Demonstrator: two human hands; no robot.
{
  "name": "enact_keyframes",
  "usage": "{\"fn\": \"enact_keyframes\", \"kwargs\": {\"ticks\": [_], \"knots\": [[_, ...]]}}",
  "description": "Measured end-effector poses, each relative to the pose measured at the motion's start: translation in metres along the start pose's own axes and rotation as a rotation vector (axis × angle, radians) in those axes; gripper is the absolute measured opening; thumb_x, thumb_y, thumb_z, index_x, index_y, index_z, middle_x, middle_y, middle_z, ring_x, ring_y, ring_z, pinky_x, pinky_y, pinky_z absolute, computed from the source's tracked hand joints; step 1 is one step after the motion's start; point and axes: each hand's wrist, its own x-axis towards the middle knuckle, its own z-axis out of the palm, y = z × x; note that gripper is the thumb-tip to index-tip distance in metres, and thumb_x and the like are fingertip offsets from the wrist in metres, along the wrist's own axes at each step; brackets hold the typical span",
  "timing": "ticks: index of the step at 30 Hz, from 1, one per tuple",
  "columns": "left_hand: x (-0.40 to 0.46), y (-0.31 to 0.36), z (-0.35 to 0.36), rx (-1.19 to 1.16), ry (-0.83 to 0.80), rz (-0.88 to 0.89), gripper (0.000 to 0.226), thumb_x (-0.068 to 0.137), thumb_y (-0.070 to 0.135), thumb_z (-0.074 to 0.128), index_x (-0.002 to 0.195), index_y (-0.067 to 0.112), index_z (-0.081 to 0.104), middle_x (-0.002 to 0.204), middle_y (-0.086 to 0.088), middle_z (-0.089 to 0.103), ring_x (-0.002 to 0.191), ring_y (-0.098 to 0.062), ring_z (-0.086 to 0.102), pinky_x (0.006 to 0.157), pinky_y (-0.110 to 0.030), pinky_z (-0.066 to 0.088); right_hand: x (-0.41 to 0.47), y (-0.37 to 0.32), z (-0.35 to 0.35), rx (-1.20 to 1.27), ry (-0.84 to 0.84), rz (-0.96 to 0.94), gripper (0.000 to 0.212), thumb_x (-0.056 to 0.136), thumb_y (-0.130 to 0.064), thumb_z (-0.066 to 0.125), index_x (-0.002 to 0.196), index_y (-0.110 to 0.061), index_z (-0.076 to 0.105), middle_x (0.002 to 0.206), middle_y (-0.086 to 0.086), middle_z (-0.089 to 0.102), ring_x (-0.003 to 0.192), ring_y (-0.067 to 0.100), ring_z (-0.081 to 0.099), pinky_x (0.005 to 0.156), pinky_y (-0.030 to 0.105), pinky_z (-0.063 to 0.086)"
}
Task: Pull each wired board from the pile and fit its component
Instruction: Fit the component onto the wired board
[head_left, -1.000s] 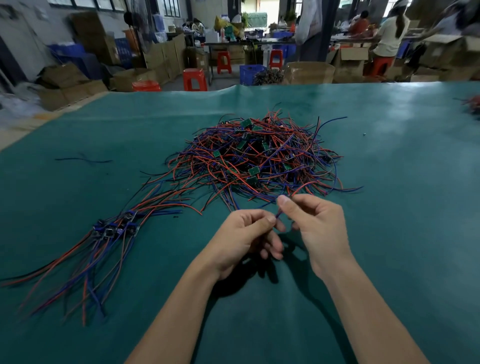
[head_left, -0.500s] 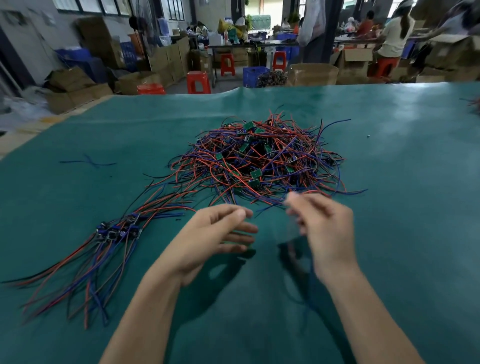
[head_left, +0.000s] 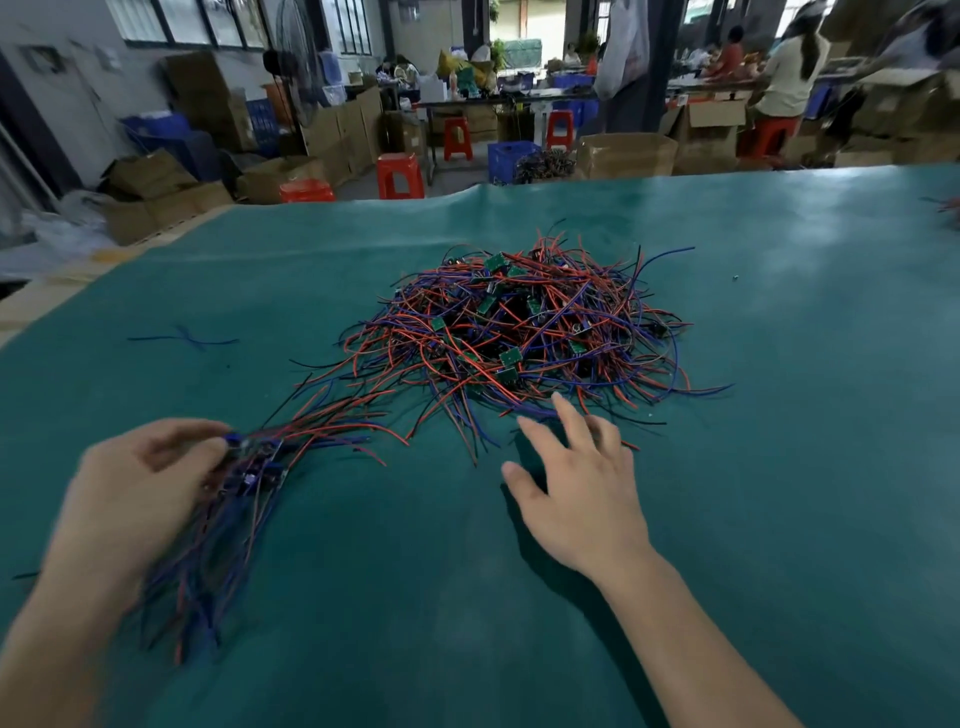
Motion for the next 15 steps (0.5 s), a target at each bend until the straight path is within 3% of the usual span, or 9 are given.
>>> {"fn": "enact_keyframes", "kwargs": {"ticks": [2,4,6,8,10,12,15], "knots": [[0.026,-0.038,-0.014,0.258,0.025,-0.026,0.031,0.061,0.055,0.062,0.087,0.040,0.072,0.092,0.002,0.077,0.091,-0.026,0.071,0.096,-0.054,0.055,0.002,-0.003,0.003,-0.029,-0.046,0.027,0.059,0.100,-0.063,0.030,0.155,-0.041,0.029,0.171,-0.002,0.005,0.148,0.031,0.011,0.117,0.049,0.019],[0.030,-0.041,-0.008,0.317,0.083,-0.063,0.031,0.060,0.059,0.056,0.086,0.045,0.065,0.097,0.002,0.074,0.096,-0.028,0.069,0.099,-0.056,0.053,0.004,-0.003,0.004,-0.055,-0.062,0.046,0.060,0.101,-0.062,0.027,0.156,-0.037,0.028,0.170,-0.004,0.011,0.149,0.031,0.011,0.117,0.049,0.019],[0.011,-0.006,0.015,0.195,0.101,-0.027,0.031,0.062,0.058,0.056,0.090,0.051,0.068,0.087,0.015,0.074,0.090,-0.015,0.071,0.094,-0.048,0.056,0.003,-0.003,0.003,-0.078,-0.026,0.029,0.059,0.102,-0.059,0.030,0.154,-0.031,0.035,0.165,-0.010,0.026,0.144,0.028,0.020,0.113,0.046,0.024],[-0.018,0.039,0.050,-0.009,-0.015,0.050,0.026,0.067,0.047,0.064,0.090,0.043,0.075,0.081,0.017,0.075,0.078,-0.003,0.070,0.082,-0.037,0.058,0.003,-0.003,0.001,-0.059,0.037,0.020,0.053,0.101,-0.054,0.039,0.145,-0.026,0.048,0.155,-0.015,0.042,0.136,0.026,0.028,0.107,0.043,0.029],[-0.036,0.068,0.093,-0.196,-0.188,0.069,0.008,0.079,0.022,0.072,0.086,0.021,0.077,0.080,0.005,0.077,0.073,-0.009,0.070,0.068,-0.029,0.058,0.003,-0.004,-0.003,-0.012,0.109,0.028,0.043,0.099,-0.050,0.047,0.132,-0.026,0.061,0.140,-0.015,0.057,0.127,0.024,0.035,0.101,0.041,0.033],[-0.046,0.084,0.137,-0.377,-0.350,-0.038,0.012,0.091,-0.003,0.064,0.092,0.008,0.070,0.082,-0.011,0.073,0.069,-0.018,0.069,0.059,-0.024,0.059,0.002,-0.004,-0.006,-0.009,0.154,0.026,0.033,0.097,-0.047,0.053,0.119,-0.028,0.068,0.124,-0.016,0.066,0.118,0.022,0.040,0.093,0.040,0.034],[-0.053,0.091,0.183,-0.451,-0.422,-0.125,0.013,0.095,-0.005,0.058,0.100,0.004,0.065,0.080,-0.011,0.072,0.068,-0.023,0.071,0.053,-0.026,0.057,0.001,-0.003,-0.006,-0.054,0.149,0.002,0.026,0.096,-0.043,0.056,0.118,-0.032,0.065,0.115,-0.013,0.067,0.111,0.021,0.044,0.089,0.040,0.036]]}}
